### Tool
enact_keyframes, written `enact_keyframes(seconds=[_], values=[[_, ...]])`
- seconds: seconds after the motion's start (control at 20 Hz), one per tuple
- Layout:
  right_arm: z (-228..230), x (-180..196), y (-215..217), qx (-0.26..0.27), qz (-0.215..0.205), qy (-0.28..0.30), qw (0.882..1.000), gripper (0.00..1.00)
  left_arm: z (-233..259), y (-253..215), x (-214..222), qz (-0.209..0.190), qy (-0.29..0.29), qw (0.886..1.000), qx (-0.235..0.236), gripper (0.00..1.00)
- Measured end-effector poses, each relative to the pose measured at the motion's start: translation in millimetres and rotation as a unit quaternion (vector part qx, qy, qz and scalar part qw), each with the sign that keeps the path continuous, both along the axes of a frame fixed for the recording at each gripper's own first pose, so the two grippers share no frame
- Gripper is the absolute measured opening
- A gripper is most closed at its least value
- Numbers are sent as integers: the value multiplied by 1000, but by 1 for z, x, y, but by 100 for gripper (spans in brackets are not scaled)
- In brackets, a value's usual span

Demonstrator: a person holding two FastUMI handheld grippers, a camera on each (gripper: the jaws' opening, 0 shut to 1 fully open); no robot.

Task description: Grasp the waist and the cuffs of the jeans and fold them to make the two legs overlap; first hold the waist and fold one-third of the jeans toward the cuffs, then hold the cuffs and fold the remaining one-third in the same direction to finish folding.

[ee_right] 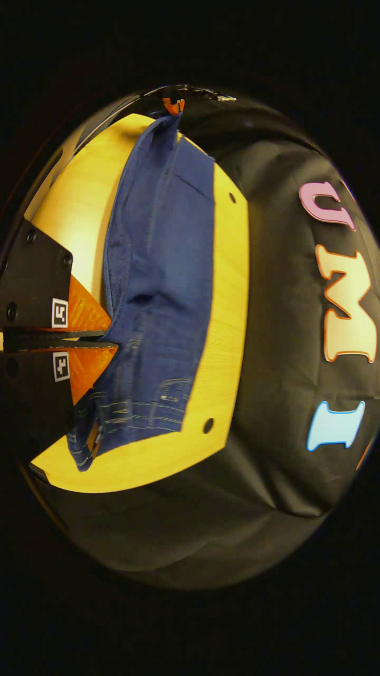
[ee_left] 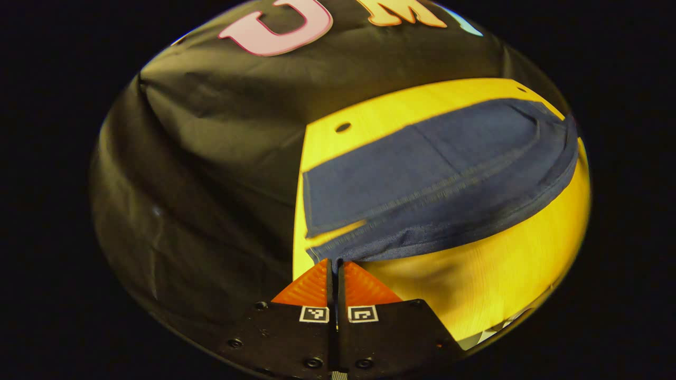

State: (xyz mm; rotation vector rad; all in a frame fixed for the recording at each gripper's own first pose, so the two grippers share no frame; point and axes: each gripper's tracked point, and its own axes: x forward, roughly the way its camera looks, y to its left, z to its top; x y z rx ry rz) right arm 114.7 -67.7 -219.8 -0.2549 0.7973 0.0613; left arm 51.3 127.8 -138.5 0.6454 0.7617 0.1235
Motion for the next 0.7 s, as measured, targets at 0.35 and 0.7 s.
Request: enact_keyframes(seconds=[0.35, 0.7], values=[[-14, 115, 16, -15, 3, -25, 1000, 2, 16, 5, 116, 31, -17, 999, 19, 0], [-119, 191, 14, 25, -30, 56, 998, 0, -83, 9, 197, 25, 70, 996, 58, 0]])
